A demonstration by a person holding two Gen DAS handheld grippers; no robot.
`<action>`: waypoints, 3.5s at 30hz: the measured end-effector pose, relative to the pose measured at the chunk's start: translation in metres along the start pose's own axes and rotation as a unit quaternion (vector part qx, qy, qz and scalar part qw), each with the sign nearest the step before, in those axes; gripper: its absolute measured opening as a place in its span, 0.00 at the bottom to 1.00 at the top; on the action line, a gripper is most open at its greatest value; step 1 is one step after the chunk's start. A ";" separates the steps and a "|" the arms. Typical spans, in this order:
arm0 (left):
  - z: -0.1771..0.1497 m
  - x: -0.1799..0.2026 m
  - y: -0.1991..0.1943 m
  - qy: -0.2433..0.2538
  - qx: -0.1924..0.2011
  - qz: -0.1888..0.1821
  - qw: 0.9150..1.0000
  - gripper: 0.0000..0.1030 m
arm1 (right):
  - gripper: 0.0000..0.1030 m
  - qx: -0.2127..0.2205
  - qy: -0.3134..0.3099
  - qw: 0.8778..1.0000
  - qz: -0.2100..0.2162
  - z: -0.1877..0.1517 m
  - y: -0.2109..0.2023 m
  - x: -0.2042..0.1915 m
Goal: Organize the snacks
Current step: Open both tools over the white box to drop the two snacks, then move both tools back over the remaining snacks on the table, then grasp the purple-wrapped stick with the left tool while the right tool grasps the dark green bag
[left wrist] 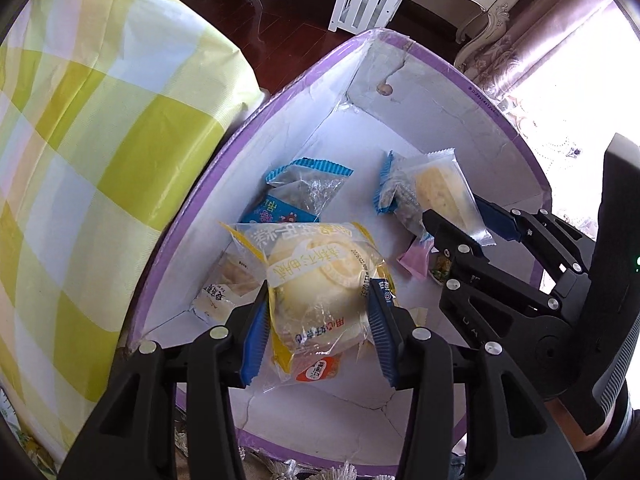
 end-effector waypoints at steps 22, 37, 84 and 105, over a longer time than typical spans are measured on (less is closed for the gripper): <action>-0.050 -0.072 -0.105 -0.078 0.157 -0.012 0.985 0.70 | 0.74 0.053 -0.032 0.998 0.028 0.026 -0.066 -0.055; -0.139 -0.205 -0.167 -0.233 0.257 -0.028 0.937 0.71 | 0.74 0.084 -0.123 0.987 0.059 0.027 -0.119 -0.165; -0.323 -0.471 -0.115 -0.557 0.243 0.028 0.794 0.58 | 0.74 0.040 -0.423 0.897 0.122 -0.089 -0.126 -0.451; -0.292 -0.458 -0.113 -0.491 0.219 0.119 0.835 0.15 | 0.68 0.007 -0.426 0.901 0.087 -0.087 -0.097 -0.467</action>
Point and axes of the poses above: each gripper's, at about its wrist camera, not at the fingertips, and y roughly the way its jaws point, x to its right, z to its top, the point moved 9 cm from there along y, roughly the way its jaws point, and after that the axes turned 14 degrees about -x, right-handed, at the moved point
